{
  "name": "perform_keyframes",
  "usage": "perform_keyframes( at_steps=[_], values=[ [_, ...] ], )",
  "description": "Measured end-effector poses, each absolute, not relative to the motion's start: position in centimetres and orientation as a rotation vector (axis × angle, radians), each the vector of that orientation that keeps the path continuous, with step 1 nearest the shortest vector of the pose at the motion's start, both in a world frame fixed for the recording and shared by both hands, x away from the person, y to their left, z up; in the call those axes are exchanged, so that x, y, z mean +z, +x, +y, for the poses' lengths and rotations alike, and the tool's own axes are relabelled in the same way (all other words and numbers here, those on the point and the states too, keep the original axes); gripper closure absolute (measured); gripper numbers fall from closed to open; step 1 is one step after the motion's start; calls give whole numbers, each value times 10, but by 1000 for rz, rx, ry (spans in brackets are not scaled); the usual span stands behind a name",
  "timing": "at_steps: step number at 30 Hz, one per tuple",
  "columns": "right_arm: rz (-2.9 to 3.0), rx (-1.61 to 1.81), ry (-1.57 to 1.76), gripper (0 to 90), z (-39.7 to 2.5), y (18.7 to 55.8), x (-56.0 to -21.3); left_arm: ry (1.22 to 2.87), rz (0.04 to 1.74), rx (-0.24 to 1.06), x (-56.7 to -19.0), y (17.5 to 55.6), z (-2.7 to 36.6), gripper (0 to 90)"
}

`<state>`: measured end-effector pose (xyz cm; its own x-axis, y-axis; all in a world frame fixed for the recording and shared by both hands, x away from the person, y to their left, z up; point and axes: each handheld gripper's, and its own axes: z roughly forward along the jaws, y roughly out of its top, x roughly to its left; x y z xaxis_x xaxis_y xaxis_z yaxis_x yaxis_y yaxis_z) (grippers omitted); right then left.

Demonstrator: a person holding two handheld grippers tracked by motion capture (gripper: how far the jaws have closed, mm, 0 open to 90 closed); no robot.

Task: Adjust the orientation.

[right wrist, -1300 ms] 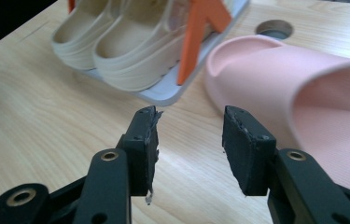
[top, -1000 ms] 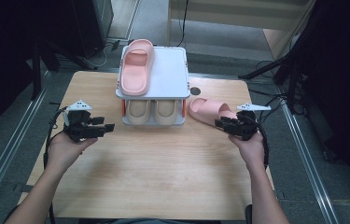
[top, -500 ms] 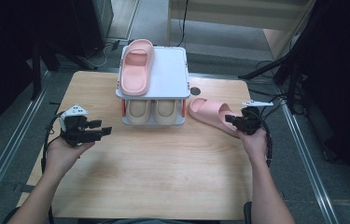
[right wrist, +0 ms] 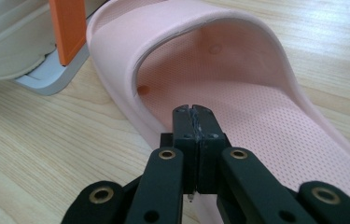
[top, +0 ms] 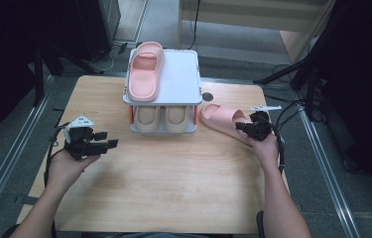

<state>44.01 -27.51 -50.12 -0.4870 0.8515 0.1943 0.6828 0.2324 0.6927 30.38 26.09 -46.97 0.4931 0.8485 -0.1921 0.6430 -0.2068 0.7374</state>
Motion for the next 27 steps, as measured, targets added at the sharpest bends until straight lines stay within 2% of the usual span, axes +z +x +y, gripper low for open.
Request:
perform_keyframes(
  at_steps=[21,27],
  values=[
    [2374,1144,1417,900,-242,433,-500,1943,1226,340,-470,307,259,430],
    [2337,1181,1515,900,-236,436,-502,1954,1235,331,-472,310,258,430]
  ],
)
